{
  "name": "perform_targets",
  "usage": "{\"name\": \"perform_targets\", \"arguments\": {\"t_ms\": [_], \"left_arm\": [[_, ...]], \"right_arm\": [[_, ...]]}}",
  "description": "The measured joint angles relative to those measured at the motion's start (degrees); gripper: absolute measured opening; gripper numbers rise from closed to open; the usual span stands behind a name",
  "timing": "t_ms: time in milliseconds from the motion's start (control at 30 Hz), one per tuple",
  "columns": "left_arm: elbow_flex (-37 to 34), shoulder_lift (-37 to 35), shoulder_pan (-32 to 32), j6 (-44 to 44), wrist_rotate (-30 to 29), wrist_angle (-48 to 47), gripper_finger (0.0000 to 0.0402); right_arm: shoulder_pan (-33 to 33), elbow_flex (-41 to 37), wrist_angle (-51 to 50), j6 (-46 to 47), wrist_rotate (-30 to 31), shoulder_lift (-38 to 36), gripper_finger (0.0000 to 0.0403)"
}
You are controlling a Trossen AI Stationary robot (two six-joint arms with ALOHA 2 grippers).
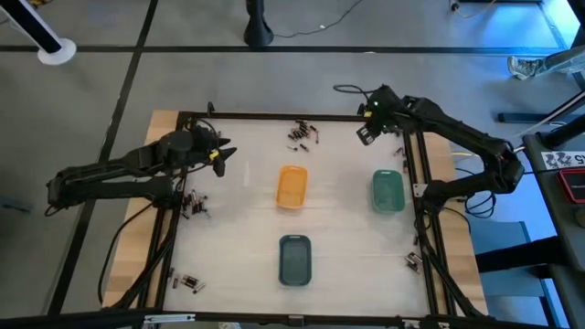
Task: Sort batteries
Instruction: Put the black battery into the yellow bin
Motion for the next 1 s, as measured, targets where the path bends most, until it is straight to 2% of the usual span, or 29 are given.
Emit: {"name": "perform_targets", "arguments": {"t_ms": [67, 200, 300, 533, 700, 1000], "left_arm": [[0.0, 0.4, 0.2, 0.4, 0.5, 0.6, 0.0186], [0.0, 1.0, 0.4, 0.7, 1.5, 1.2, 0.0181], [0.0, 1.4, 0.3, 0.4, 1.5, 1.1, 0.0181], [0.0, 1.7, 0.3, 0.1, 1.5, 1.0, 0.0179], [0.0, 1.7, 0.3, -0.1, 1.5, 1.0, 0.0179], [0.0, 1.7, 0.3, 0.1, 1.5, 0.6, 0.0178]], "right_arm": [[-0.5, -1.8, 7.9, 0.0, -2.5, 0.6, 0.0170], [-0.1, -3.0, 21.4, 0.4, -17.3, 5.0, 0.0170], [1.8, -2.9, 29.3, 3.0, -21.3, 10.6, 0.0170], [6.7, 2.6, 30.9, 2.3, -21.4, 24.4, 0.0170], [9.3, 6.2, 31.0, 2.1, -21.3, 30.2, 0.0170], [14.1, 7.5, 31.2, 2.0, -10.6, 35.0, 0.0170]]}}
